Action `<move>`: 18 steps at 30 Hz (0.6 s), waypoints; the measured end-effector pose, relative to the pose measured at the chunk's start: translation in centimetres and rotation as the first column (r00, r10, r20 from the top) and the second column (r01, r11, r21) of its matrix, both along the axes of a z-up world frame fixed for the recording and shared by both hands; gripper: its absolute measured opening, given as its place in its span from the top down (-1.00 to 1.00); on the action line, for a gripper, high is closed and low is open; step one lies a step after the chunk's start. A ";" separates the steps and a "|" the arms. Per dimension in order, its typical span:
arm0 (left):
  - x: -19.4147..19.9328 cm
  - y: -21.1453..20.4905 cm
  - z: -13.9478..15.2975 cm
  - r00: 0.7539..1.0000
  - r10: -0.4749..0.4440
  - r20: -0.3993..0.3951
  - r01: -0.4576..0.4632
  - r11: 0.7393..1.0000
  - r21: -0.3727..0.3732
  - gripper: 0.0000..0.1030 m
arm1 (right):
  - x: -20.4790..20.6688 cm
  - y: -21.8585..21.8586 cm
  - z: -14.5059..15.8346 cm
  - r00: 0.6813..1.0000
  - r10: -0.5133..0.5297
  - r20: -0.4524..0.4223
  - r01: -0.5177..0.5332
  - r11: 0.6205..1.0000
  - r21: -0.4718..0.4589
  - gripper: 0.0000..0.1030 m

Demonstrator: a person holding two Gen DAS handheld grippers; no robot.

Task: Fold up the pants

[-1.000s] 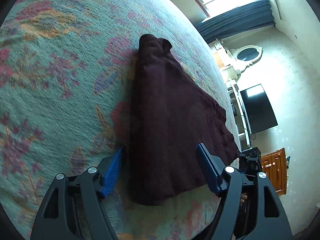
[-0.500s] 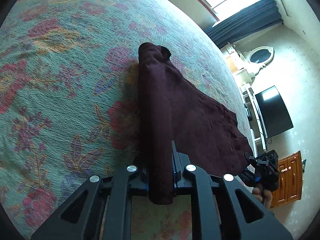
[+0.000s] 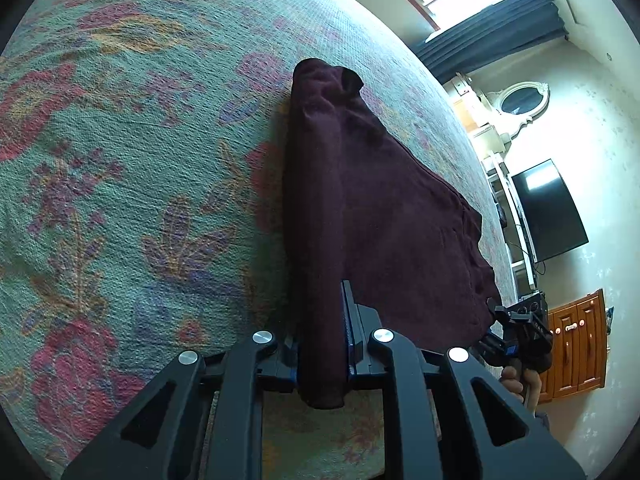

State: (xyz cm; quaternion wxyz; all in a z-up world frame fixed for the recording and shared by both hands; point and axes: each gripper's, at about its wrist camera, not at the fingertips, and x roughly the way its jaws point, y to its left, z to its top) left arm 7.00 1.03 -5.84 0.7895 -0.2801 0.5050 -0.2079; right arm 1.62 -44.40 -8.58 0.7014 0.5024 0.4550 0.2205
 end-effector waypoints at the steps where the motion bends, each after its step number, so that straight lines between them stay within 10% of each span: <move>1: 0.0 0.0 0.0 1.000 0.000 0.000 0.000 1.000 -0.001 0.68 | 0.0 0.0 0.0 1.000 0.000 -0.001 0.000 1.000 0.000 0.41; 11: -0.9 1.0 -0.5 1.000 0.003 -0.007 -0.003 1.000 -0.019 0.66 | -0.4 -0.5 -0.5 1.000 -0.005 -0.004 0.005 1.000 0.009 0.40; 18: -1.2 1.4 -0.5 1.000 0.001 0.004 -0.001 1.000 -0.026 0.25 | -1.2 -1.2 -1.0 0.999 -0.021 -0.028 0.022 0.998 0.051 0.32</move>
